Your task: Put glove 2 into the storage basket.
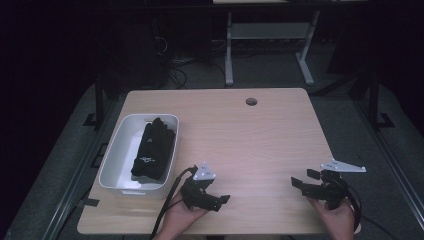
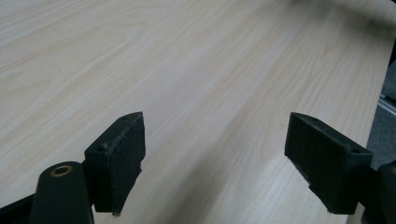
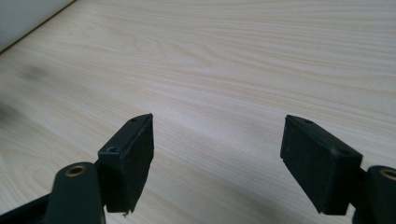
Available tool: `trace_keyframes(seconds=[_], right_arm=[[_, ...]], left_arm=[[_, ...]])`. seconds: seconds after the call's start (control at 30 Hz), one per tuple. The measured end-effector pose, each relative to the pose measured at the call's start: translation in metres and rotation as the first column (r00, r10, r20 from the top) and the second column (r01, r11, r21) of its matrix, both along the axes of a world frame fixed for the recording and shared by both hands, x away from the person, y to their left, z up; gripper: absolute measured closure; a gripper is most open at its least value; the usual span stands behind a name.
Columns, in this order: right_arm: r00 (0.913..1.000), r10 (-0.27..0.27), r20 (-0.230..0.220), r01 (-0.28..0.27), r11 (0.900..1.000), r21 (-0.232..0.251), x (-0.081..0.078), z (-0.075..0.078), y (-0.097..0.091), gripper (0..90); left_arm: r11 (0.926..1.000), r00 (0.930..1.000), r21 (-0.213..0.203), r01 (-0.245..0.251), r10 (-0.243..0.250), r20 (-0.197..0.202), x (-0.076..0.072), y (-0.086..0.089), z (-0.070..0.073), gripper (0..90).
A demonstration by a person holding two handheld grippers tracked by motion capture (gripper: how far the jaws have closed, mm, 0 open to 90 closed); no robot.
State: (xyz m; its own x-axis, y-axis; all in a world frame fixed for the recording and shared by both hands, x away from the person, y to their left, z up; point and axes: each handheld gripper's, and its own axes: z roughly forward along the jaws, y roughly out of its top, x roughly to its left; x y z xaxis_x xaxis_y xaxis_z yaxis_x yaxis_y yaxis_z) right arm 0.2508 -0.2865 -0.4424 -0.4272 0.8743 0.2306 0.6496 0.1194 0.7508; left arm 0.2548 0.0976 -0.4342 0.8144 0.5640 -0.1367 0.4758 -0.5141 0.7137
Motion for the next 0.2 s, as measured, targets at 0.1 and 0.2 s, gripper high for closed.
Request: trace_keyframes(seconds=[0.1,0.2], right_arm=[[0.9993,-0.005,0.037,0.005,0.9999,0.014,-0.0038,0.0039,-0.0006,25.4],[0.9992,-0.001,0.04,-0.001,0.9995,0.032,-0.0051,0.0035,-0.0006,25.0]], left_arm=[[0.9999,0.9999,0.009,0.006,-0.006,0.012,-0.0027,0.0004,0.0001,20.3],[1.0,0.9999,0.007,0.002,-0.002,0.014,-0.0028,0.003,-0.001,20.3]])
